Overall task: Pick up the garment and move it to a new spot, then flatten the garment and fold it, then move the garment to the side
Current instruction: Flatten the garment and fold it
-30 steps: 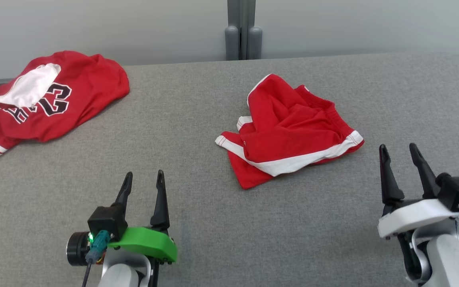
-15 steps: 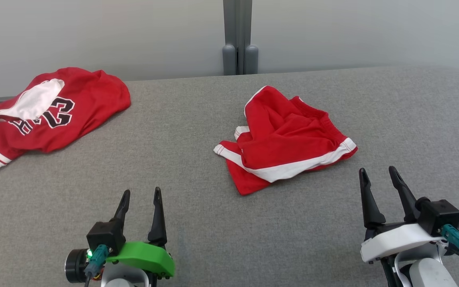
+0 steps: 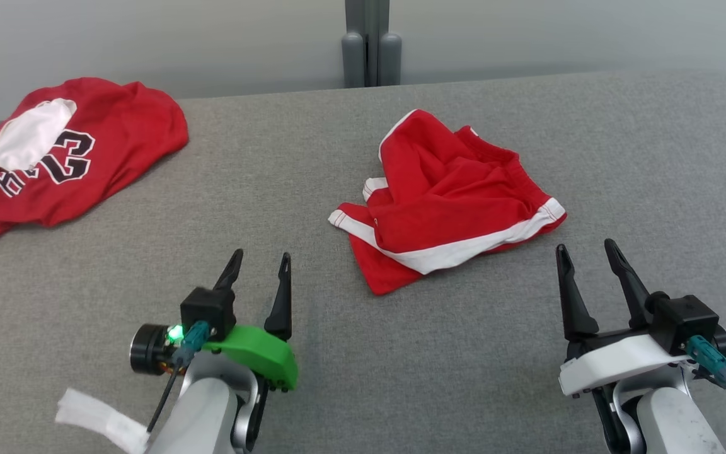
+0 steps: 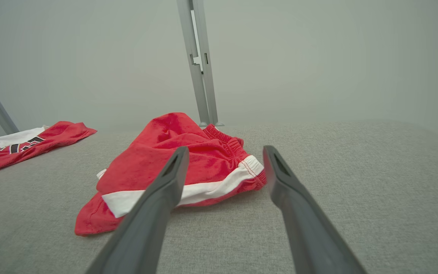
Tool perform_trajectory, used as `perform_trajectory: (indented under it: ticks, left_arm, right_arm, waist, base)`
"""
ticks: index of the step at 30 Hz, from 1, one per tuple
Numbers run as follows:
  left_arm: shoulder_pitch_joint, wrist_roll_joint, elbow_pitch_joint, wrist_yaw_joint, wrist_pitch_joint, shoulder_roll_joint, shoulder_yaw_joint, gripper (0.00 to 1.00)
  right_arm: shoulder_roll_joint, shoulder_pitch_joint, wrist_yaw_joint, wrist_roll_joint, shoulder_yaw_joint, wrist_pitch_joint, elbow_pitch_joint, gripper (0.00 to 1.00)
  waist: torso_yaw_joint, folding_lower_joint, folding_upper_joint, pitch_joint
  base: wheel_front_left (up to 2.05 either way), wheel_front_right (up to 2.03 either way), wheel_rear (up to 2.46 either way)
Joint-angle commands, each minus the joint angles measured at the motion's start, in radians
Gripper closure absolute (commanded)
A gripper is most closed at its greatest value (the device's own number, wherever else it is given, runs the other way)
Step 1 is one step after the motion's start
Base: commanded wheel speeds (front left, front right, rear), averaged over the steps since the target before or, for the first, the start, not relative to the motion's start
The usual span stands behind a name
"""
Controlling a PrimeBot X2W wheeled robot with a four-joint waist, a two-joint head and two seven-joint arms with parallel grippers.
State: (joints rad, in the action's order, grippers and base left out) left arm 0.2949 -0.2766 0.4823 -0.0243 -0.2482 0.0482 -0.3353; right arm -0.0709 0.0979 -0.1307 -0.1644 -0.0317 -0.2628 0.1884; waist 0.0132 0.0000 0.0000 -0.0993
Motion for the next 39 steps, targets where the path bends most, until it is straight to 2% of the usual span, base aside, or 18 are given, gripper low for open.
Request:
perform_trajectory:
  ticks: [1,7,11,17,25,26,27,28,29,30,31,39]
  left_arm:
    - [0.051,0.006,0.035,0.01,0.014,0.004,-0.015,0.0]
    - [0.232,0.0,0.217,0.033,0.072,0.004,-0.075,0.0]
    - [0.321,-0.013,0.326,0.027,0.076,0.004,-0.081,0.0]
    - [0.402,-0.045,0.438,0.037,0.062,0.005,-0.087,0.0]
    - [0.466,-0.064,0.559,0.029,0.06,0.005,-0.085,0.0]
    - [0.472,-0.067,0.572,0.035,0.059,0.005,-0.088,0.03]
    - [0.474,-0.07,0.58,0.04,0.058,0.005,-0.091,0.18]
    - [0.475,-0.076,0.59,0.045,0.061,0.005,-0.097,0.5]
    - [0.476,-0.078,0.596,0.048,0.064,0.005,-0.102,0.76]
    - [0.477,-0.083,0.603,0.051,0.064,0.005,-0.108,0.97]
    - [0.477,-0.087,0.607,0.053,0.062,0.005,-0.112,1.0]
    - [0.454,-0.146,0.571,0.042,0.014,0.005,-0.141,1.0]
  right_arm:
    - [0.0,0.014,0.0,0.005,-0.011,-0.003,-0.005,0.0]
    - [-0.006,0.047,0.0,-0.014,-0.042,-0.003,-0.012,0.0]
    - [-0.008,0.067,0.0,-0.02,-0.055,-0.003,-0.016,0.0]
    - [-0.006,0.079,0.0,-0.027,-0.061,-0.003,-0.02,0.0]
    - [-0.006,0.087,0.0,-0.03,-0.07,-0.003,-0.019,0.0]
    - [-0.007,0.087,0.0,-0.032,-0.07,-0.003,-0.018,0.0]
    - [-0.008,0.088,0.0,-0.032,-0.069,-0.003,-0.017,0.0]
    - [-0.009,0.088,0.0,-0.033,-0.069,-0.003,-0.016,0.0]
    - [-0.01,0.088,0.0,-0.033,-0.068,-0.003,-0.015,0.0]
    - [-0.011,0.088,0.0,-0.032,-0.066,-0.003,-0.014,0.0]
    - [-0.012,0.089,0.0,-0.032,-0.064,-0.003,-0.013,0.0]
    - [-0.041,0.117,0.0,-0.011,-0.041,-0.003,0.014,0.0]
  waist:
    - [-0.035,0.0,0.0,-0.043]
    - [-0.094,0.0,0.0,-0.118]
    - [-0.138,0.0,0.0,-0.16]
    - [-0.18,0.0,0.0,-0.196]
    - [-0.207,0.0,0.0,-0.212]
    - [-0.208,0.0,0.0,-0.212]
    - [-0.208,0.0,0.0,-0.213]
    - [-0.209,0.0,0.0,-0.212]
    - [-0.208,0.0,0.0,-0.212]
    - [-0.208,0.0,0.0,-0.211]
    - [-0.206,0.0,0.0,-0.211]
    - [-0.167,0.0,0.0,-0.194]
  base:
    - [0.0,0.0,0.0]
    - [0.0,0.0,0.0]
    - [0.0,0.0,0.0]
    - [0.0,0.0,0.0]
    - [0.0,0.0,0.0]
    - [0.0,0.0,0.0]
    - [0.0,0.0,0.0]
    - [0.0,0.0,0.0]
    - [0.0,0.0,0.0]
    - [0.0,0.0,0.0]
    - [0.0,0.0,0.0]
    - [0.0,0.0,0.0]
